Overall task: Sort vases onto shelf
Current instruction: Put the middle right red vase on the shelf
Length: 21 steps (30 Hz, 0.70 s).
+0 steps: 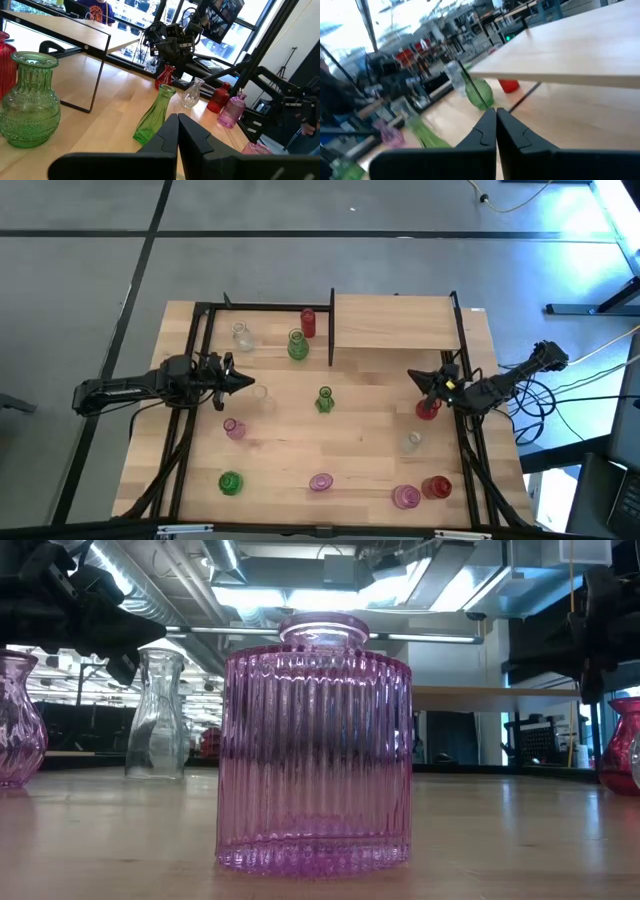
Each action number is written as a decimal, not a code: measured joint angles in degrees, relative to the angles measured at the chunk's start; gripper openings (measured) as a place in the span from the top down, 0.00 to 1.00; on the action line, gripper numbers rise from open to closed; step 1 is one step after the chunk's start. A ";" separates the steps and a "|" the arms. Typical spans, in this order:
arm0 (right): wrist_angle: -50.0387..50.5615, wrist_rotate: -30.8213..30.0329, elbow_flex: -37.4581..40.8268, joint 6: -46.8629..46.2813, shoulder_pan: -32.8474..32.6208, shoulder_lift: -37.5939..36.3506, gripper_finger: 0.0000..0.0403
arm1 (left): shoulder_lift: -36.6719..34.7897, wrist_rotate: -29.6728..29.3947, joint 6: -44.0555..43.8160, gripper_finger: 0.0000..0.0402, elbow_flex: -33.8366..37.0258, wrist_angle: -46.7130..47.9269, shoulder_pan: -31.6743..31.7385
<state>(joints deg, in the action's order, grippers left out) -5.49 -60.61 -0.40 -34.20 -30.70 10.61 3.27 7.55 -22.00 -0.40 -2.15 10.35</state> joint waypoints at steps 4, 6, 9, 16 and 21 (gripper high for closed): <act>-5.02 -1.26 0.00 0.02 0.00 -0.02 1.00 | 0.02 -0.01 0.00 1.00 -0.01 -0.02 0.01; -6.82 -3.34 0.00 0.02 0.00 -0.02 1.00 | 0.02 -1.71 -0.27 1.00 -0.02 0.11 0.00; -10.61 -4.88 0.00 0.01 0.00 -0.02 1.00 | 0.02 -7.81 -0.28 1.00 -0.02 -0.43 0.00; -17.42 -6.17 0.00 0.00 0.00 -0.02 1.00 | 0.02 -23.20 -12.92 1.00 0.00 -8.69 0.02; -19.33 -6.59 0.00 0.00 0.00 -0.02 1.00 | 0.02 -28.91 -21.44 1.00 0.00 -15.18 0.02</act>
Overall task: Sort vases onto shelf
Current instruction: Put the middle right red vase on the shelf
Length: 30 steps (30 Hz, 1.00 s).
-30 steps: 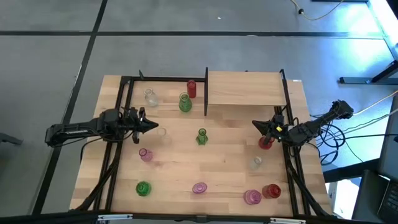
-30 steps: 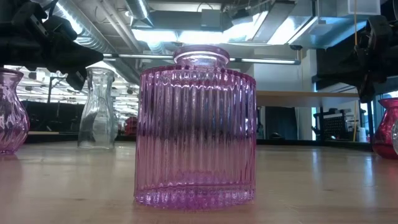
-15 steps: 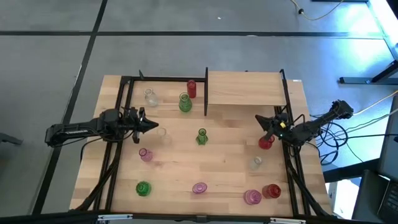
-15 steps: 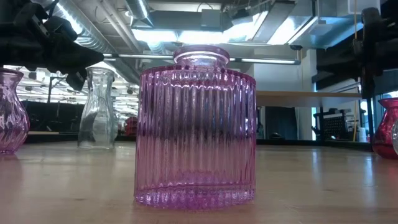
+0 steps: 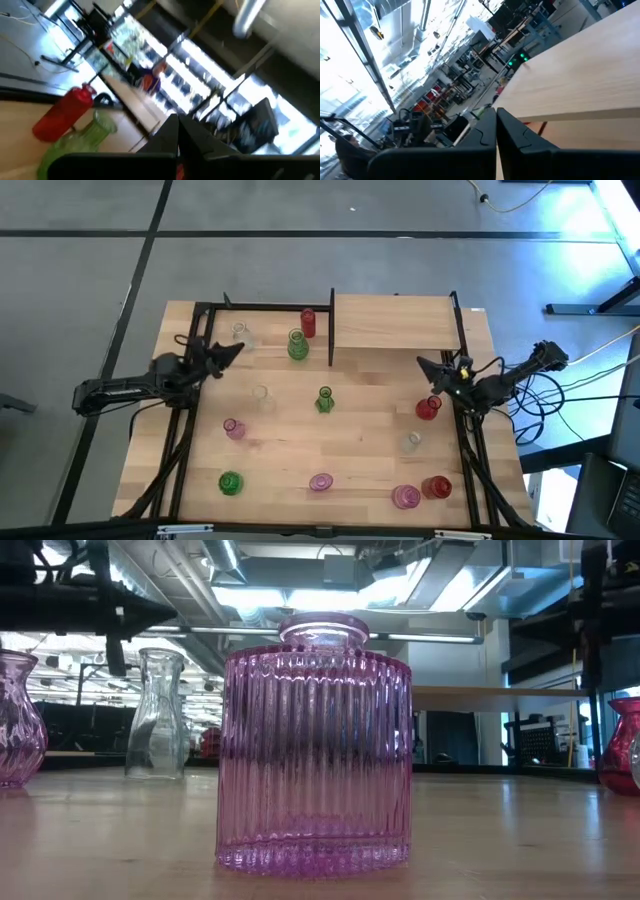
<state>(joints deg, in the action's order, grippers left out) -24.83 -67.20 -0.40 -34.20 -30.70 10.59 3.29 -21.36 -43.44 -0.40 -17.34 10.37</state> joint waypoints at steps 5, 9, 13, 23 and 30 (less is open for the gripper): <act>-4.12 0.30 0.00 0.02 0.00 0.00 1.00 | -0.01 -0.31 -1.27 1.00 0.00 -3.50 0.00; -9.84 0.61 0.00 0.02 0.00 0.01 1.00 | 0.00 -3.38 -1.33 1.00 0.00 -5.85 0.00; -18.90 3.84 0.00 4.97 0.00 0.00 1.00 | 0.00 -3.26 -1.10 1.00 0.00 -10.95 0.00; -32.44 8.75 -0.02 17.84 0.00 0.02 1.00 | 0.00 1.14 4.55 1.00 0.00 -18.84 0.00; -32.07 15.35 -3.13 23.22 0.00 0.02 1.00 | 0.00 8.60 2.30 1.00 -1.59 -22.45 -0.02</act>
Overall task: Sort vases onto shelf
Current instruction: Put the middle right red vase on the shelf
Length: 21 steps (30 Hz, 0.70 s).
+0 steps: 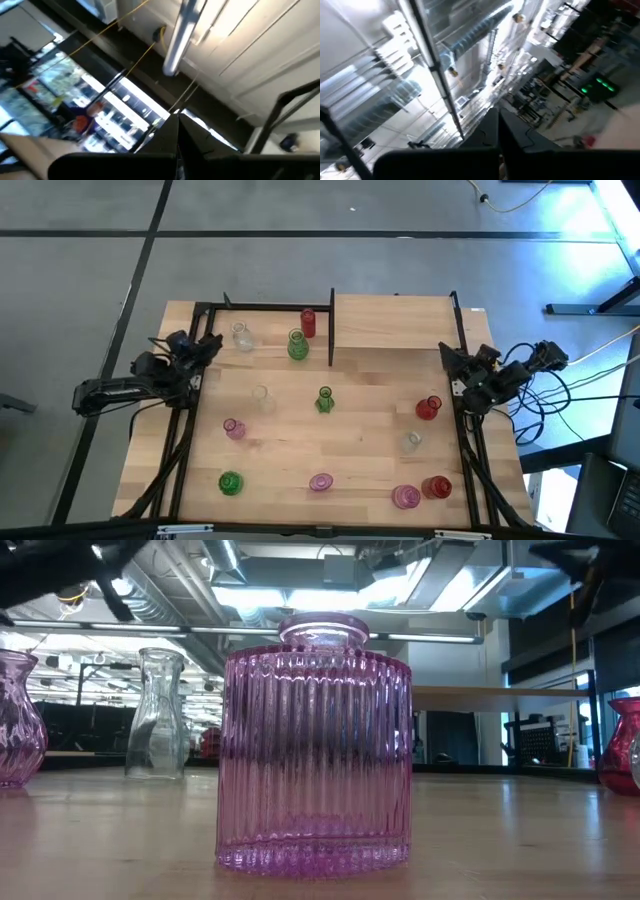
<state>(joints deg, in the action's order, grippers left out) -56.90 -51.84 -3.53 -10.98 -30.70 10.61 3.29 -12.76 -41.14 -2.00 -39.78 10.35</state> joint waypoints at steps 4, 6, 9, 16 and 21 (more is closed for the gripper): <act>0.02 4.26 -4.33 6.69 -0.02 0.00 1.00 | 0.06 -1.68 0.85 1.00 -3.89 -0.09 0.00; 0.36 6.44 -6.55 9.69 -0.02 0.00 1.00 | 0.61 -1.67 3.36 1.00 -6.51 -0.07 0.00; 4.23 8.21 -10.36 12.58 -0.02 0.10 1.00 | 2.36 -1.67 7.59 1.00 -11.06 0.27 0.00; 14.72 8.92 -20.34 14.94 -0.02 4.23 0.97 | 12.67 0.07 12.86 1.00 -24.52 8.71 0.00; 17.12 7.24 -28.24 26.30 -0.02 9.59 0.86 | 23.42 1.75 17.50 1.00 -34.10 16.76 0.00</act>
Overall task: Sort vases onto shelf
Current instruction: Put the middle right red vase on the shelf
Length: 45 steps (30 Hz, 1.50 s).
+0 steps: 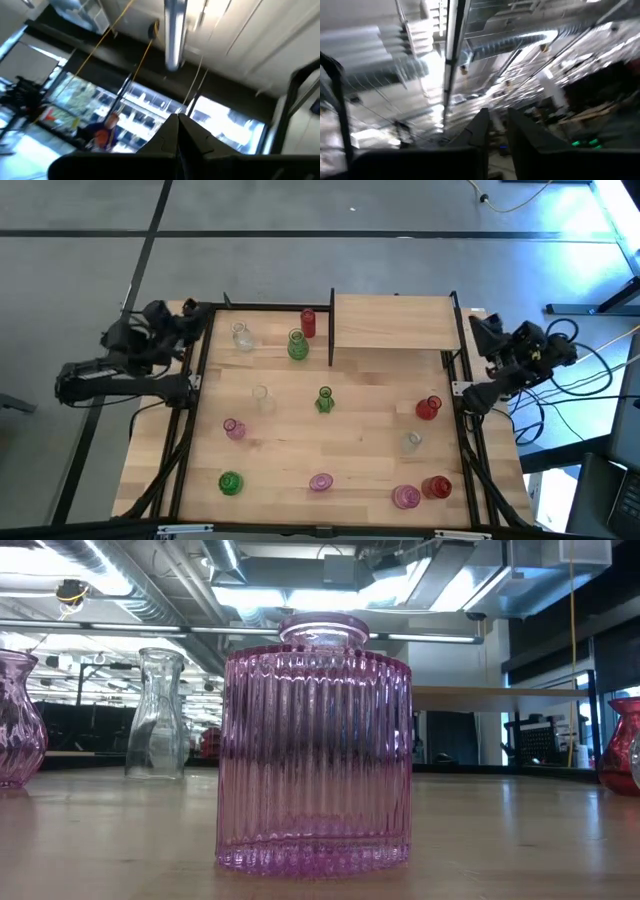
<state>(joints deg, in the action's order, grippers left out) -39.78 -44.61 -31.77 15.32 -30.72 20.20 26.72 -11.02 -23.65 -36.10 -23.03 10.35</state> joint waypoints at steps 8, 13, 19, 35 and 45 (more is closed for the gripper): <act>2.28 -4.15 -11.76 13.80 0.02 8.71 0.73 | 9.99 0.02 6.35 1.00 -8.64 5.49 0.00; 16.51 -5.46 -17.98 10.46 0.01 13.05 0.71 | 11.38 -0.23 7.77 1.00 -9.76 8.33 0.00; 45.69 -8.37 -25.67 -5.88 0.02 18.29 0.66 | 11.61 -0.32 7.57 1.00 -9.76 10.89 0.00; 111.87 12.92 -46.18 -51.14 0.00 33.25 0.45 | 11.59 -0.43 7.34 1.00 -9.76 11.04 0.00; 123.35 25.27 -36.07 -70.83 -0.02 30.75 0.47 | 11.60 0.20 7.33 1.00 -9.76 12.32 0.02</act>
<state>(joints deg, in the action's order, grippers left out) 83.56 -19.34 -67.84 -55.51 -30.74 50.95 38.32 -10.82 -16.32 -45.87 -10.71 10.37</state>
